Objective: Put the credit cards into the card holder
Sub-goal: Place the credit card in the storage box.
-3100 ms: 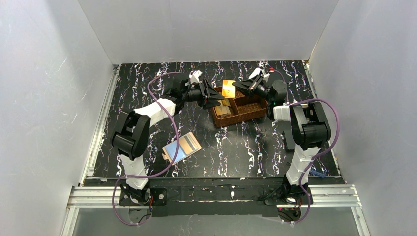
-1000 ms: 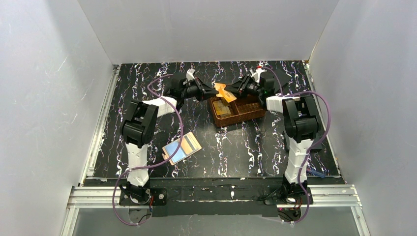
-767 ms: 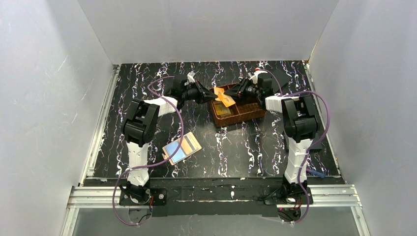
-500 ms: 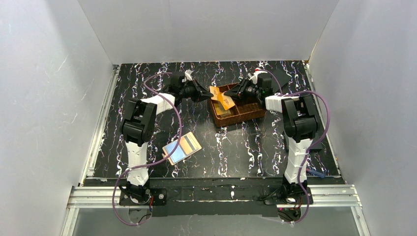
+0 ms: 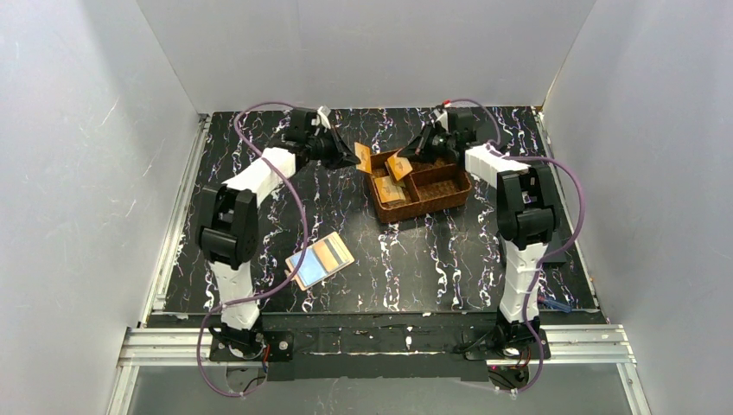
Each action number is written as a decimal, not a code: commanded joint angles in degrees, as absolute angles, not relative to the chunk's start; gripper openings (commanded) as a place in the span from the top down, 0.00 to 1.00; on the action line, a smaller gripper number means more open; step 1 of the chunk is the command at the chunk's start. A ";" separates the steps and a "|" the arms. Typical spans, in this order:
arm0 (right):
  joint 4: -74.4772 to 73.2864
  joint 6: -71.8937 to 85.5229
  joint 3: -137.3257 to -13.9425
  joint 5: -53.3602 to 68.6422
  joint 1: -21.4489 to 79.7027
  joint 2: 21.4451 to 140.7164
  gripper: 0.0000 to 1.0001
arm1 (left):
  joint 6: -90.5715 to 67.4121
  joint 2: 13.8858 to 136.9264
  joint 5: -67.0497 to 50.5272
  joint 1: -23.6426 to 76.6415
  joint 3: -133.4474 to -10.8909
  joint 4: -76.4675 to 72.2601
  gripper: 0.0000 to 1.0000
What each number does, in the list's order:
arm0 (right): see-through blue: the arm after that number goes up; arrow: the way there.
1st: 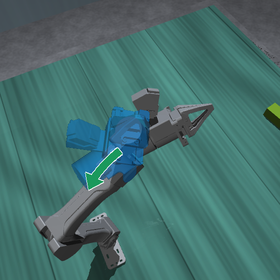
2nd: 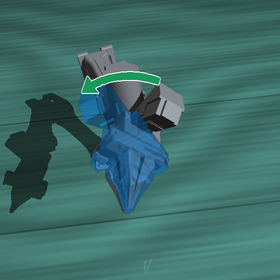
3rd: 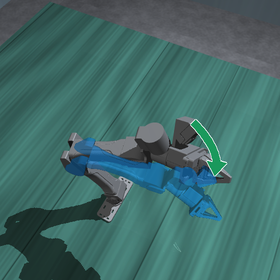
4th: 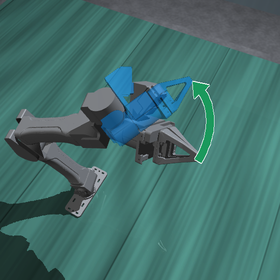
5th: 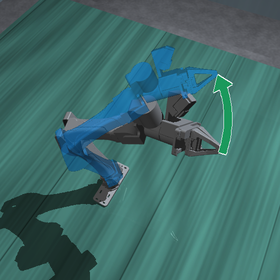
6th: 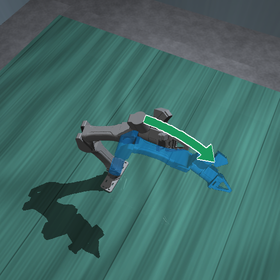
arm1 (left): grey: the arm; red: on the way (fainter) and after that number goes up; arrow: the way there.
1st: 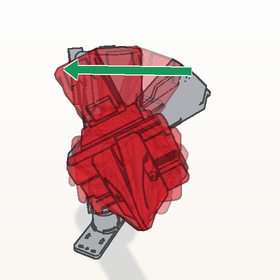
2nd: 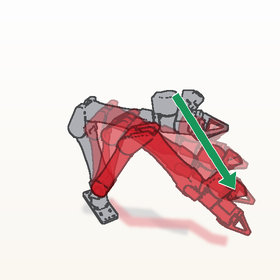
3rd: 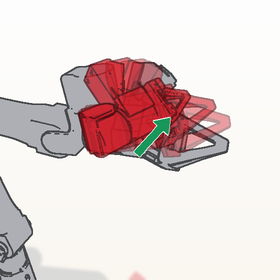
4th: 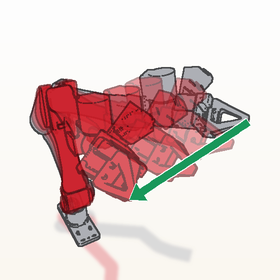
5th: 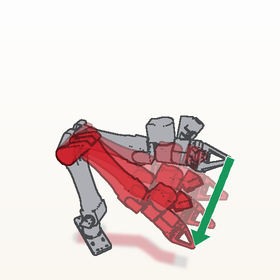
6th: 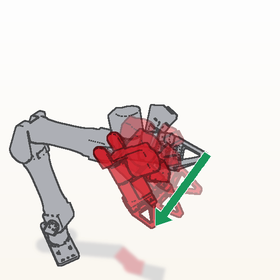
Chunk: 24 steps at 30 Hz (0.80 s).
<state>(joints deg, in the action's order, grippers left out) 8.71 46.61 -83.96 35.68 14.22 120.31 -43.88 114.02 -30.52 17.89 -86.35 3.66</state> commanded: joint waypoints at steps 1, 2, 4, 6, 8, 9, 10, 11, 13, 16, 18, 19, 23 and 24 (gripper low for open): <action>-12.15 27.55 -94.70 20.32 18.69 117.15 0.99 | -34.70 102.46 -26.51 17.26 -89.21 19.29 1.00; -15.17 24.39 -96.85 15.98 20.38 117.06 0.99 | -33.69 100.38 -25.79 17.15 -88.18 21.41 1.00; -20.45 19.67 -100.34 8.01 23.60 117.42 0.99 | -32.10 95.62 -23.91 17.01 -84.71 24.37 1.00; -23.80 16.30 -103.25 1.43 26.49 118.31 0.99 | -31.27 90.70 -22.03 16.78 -80.37 27.55 1.00; -25.83 13.09 -105.21 -6.98 29.34 118.88 0.99 | -30.85 85.97 -20.91 16.58 -75.90 30.28 1.00; -26.06 11.67 -105.49 -10.30 30.78 118.91 0.99 | -30.85 82.76 -20.08 16.43 -72.88 31.62 1.00; -26.17 10.24 -105.79 -13.49 32.05 118.98 0.99 | -31.16 80.26 -19.20 16.26 -70.62 32.51 1.00; -26.30 9.13 -106.17 -16.39 33.14 119.18 0.99 | -31.65 77.97 -18.34 16.02 -68.16 33.14 1.00; -27.22 6.20 -107.71 -21.18 35.14 119.97 0.99 | -32.33 73.45 -16.95 15.78 -63.98 34.08 1.00; -28.63 3.24 -109.21 -26.79 37.55 121.00 0.99 | -32.69 68.50 -14.43 15.56 -60.04 36.72 1.00; -28.15 2.26 -108.77 -28.50 38.40 120.59 0.99 | -32.88 65.86 -12.76 15.51 -58.05 38.34 1.00; -27.97 2.01 -108.57 -28.79 38.48 120.40 0.99 | -33.54 64.76 -11.82 15.47 -57.01 38.99 1.00; -28.08 0.41 -108.91 -31.38 38.57 120.29 0.99 | -35.41 62.28 -9.04 15.44 -53.21 40.47 1.00; -27.77 0.21 -108.92 -31.94 38.63 120.50 0.99 | -35.93 62.07 -8.49 15.44 -52.22 40.68 1.00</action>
